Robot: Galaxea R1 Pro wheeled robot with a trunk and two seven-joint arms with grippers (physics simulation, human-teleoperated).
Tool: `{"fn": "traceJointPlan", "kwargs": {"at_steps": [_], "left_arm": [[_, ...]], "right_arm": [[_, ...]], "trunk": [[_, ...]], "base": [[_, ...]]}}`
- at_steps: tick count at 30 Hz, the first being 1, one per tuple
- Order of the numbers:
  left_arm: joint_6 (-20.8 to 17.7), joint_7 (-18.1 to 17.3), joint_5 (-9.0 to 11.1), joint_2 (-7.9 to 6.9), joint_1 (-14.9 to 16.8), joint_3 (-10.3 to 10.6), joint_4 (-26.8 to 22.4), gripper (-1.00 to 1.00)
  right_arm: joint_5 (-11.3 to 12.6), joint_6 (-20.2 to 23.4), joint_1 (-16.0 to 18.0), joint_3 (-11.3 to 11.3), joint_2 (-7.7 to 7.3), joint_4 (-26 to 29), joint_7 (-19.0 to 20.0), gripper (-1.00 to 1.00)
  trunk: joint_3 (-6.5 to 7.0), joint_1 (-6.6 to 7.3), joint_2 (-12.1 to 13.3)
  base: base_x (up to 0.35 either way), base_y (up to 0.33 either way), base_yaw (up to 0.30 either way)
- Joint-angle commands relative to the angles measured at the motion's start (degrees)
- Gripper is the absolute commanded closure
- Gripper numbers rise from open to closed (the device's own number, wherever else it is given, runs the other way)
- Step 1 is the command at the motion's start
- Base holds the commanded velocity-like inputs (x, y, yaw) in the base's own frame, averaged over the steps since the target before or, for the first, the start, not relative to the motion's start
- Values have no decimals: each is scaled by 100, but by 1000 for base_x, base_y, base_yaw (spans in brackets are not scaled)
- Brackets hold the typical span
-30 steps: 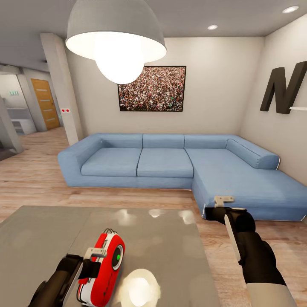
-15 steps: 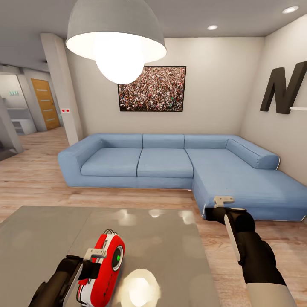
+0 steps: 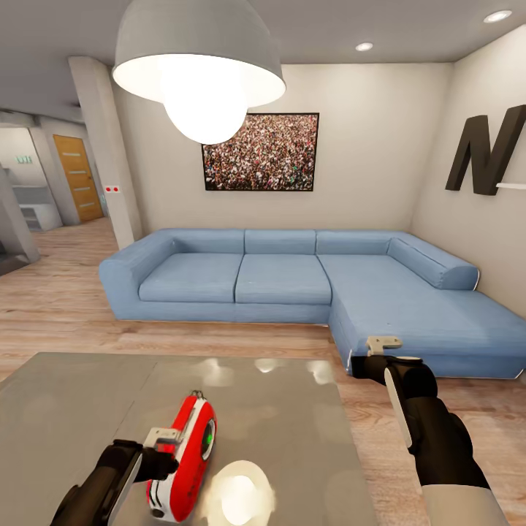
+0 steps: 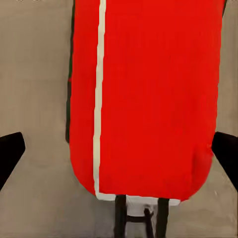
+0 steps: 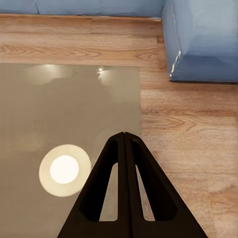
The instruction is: Turn on the radio receiver that's on the table in the living room.
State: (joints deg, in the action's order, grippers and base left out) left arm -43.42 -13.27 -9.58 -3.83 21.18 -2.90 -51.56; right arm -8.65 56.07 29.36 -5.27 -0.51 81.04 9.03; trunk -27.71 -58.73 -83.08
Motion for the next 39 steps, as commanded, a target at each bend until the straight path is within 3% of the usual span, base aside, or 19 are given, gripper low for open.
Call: {"fn": "traceJointPlan", "kwargs": {"at_steps": [1,39], "left_arm": [[0,0,0,-1,0,0,-7,-100],[-2,-17,0,-4,0,25,-251,-100]], "right_arm": [[0,0,0,0,0,0,-1,100],[3,0,0,4,4,-16,2,100]], "trunk": [[0,0,0],[0,0,0]], "base": [[0,0,0],[0,0,0]]}}
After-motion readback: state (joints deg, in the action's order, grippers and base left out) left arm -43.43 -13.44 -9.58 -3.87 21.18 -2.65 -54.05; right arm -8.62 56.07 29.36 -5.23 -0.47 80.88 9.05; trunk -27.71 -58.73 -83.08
